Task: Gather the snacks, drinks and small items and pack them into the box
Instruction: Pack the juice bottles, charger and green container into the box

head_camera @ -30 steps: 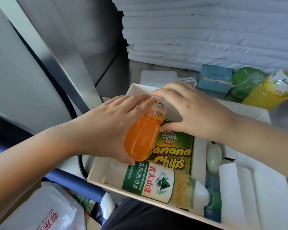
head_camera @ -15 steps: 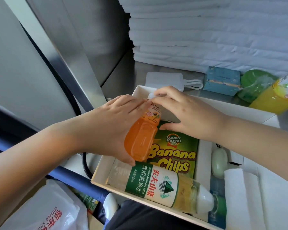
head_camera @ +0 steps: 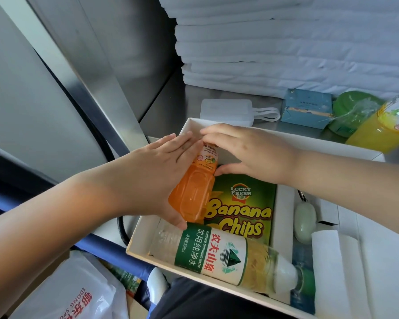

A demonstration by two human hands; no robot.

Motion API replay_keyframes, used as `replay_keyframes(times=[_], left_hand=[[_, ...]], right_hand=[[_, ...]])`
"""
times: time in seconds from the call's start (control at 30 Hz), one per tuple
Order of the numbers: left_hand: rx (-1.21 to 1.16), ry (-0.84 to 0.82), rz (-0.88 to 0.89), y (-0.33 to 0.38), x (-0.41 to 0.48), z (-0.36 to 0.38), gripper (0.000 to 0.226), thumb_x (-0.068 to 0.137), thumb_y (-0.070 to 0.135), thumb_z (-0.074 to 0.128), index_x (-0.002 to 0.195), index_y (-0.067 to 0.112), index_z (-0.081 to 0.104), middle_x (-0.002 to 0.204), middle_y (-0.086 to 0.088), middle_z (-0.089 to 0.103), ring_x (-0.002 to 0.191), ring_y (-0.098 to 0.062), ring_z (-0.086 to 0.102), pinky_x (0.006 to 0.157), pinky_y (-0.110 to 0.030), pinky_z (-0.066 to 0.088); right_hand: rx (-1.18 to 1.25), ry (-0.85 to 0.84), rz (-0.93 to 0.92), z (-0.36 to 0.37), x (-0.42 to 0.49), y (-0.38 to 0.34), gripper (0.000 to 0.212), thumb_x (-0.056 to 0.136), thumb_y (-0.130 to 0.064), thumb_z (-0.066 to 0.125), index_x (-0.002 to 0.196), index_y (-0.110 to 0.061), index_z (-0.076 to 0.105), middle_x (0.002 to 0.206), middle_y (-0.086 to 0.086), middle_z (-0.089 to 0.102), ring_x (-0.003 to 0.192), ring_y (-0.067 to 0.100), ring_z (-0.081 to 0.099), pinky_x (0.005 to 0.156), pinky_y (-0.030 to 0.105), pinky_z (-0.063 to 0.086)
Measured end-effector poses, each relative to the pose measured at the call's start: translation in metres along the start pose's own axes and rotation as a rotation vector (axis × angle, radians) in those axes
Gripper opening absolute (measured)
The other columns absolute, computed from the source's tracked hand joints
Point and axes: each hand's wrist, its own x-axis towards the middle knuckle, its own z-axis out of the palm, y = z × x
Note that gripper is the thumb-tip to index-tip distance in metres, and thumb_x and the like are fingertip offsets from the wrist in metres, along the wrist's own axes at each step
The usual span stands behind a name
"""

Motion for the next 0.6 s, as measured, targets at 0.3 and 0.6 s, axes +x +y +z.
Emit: replay_keyframes(times=[0.3, 0.6], left_hand=[[0.079, -0.204, -0.020, 0.036, -0.008, -0.014, 0.097, 0.079, 0.076, 0.024, 0.119, 0.023, -0.048, 0.129, 0.001, -0.049, 0.111, -0.012, -0.048, 0.078, -0.022, -0.038], [-0.002, -0.252, -0.043, 0.033, -0.007, -0.013, 0.089, 0.090, 0.062, 0.034, 0.133, 0.023, -0.034, 0.132, 0.007, -0.040, 0.126, -0.004, -0.025, 0.094, -0.026, -0.014]], right_hand=[[-0.032, -0.030, -0.028, -0.002, 0.002, 0.000, 0.060, 0.088, -0.042, 0.057, 0.139, -0.016, 0.041, 0.146, 0.000, 0.039, 0.129, 0.013, 0.040, 0.105, 0.015, 0.019], [-0.086, 0.052, -0.080, -0.012, -0.014, 0.001, 0.043, 0.091, -0.013, 0.060, 0.133, -0.010, 0.052, 0.135, 0.009, 0.053, 0.118, 0.024, 0.053, 0.100, 0.031, 0.040]])
